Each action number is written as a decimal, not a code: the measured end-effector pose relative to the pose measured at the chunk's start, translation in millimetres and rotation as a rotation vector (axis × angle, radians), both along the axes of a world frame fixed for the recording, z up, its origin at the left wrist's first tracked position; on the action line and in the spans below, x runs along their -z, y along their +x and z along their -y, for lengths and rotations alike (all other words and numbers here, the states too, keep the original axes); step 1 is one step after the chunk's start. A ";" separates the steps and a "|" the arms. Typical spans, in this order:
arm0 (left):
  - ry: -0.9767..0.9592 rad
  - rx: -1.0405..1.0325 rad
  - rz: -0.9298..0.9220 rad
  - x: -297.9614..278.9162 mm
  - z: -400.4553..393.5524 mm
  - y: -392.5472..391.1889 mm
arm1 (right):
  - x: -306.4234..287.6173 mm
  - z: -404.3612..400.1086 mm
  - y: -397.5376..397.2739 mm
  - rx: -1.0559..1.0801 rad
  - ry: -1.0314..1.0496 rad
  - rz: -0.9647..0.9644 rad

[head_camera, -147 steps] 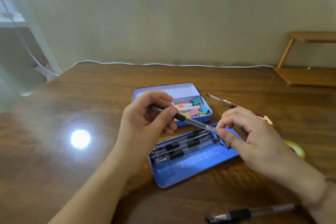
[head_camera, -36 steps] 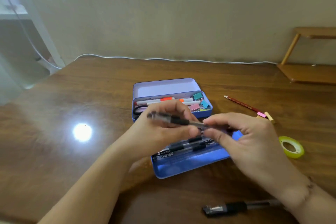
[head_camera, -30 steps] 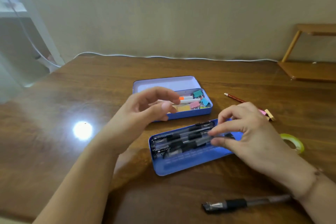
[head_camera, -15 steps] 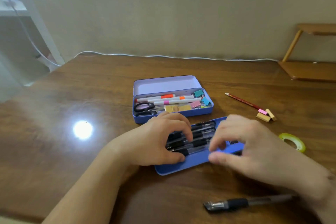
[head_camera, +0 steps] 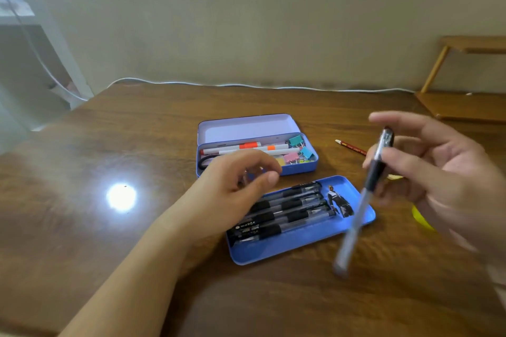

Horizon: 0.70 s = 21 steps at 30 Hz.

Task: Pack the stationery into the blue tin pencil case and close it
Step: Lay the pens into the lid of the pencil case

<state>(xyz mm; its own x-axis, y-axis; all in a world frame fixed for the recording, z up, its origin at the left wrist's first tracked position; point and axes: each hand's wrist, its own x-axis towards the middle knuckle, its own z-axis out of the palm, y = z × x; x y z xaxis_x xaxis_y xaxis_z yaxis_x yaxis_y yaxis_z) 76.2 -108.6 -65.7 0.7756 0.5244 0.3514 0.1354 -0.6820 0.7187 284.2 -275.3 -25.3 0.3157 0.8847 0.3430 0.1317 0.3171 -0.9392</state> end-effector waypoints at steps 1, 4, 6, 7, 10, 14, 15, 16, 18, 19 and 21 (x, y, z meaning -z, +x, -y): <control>-0.012 -0.023 0.015 0.8 -0.5 0.1 | 2.9 -5.4 0.4 0.078 -0.009 -0.058; -0.029 -0.061 0.023 2.5 -2.6 0.7 | 13.9 -15.0 -4.3 0.190 -0.132 -0.051; -0.020 -0.069 -0.001 2.5 -3.2 0.4 | 21.5 -18.5 -8.0 0.195 -0.242 0.096; -0.015 -0.065 -0.015 2.4 -3.0 0.1 | 25.2 -20.3 -9.7 0.193 -0.291 0.186; 0.024 0.007 -0.102 1.2 -2.3 -0.8 | 33.8 -23.0 -14.0 0.181 -0.369 0.367; 0.107 0.168 -0.261 -0.7 -2.6 -3.2 | 37.4 -25.0 -14.0 0.284 -0.252 0.390; 0.099 0.193 -0.286 -1.9 -1.7 -4.7 | 36.0 -25.3 -11.4 0.327 -0.196 0.330; 0.092 0.208 -0.298 -2.9 -0.7 -6.3 | 33.0 -25.1 -9.1 0.351 -0.162 0.269; 0.079 0.207 -0.295 -5.4 1.1 -9.5 | 24.7 -21.4 -3.6 0.344 -0.158 0.156; 0.073 0.203 -0.289 -6.4 1.5 -10.9 | 21.3 -19.0 -0.1 0.340 -0.167 0.094; 0.096 0.209 -0.304 -7.2 1.5 -11.3 | 14.7 -15.3 7.4 0.376 -0.203 -0.019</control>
<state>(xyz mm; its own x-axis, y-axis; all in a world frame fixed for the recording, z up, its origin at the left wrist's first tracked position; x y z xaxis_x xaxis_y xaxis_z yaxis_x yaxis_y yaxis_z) 64.8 -110.1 -58.5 0.9387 0.3198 0.1290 0.1834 -0.7798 0.5986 291.5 -260.0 -40.0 0.6340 0.7556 0.1645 0.1850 0.0583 -0.9810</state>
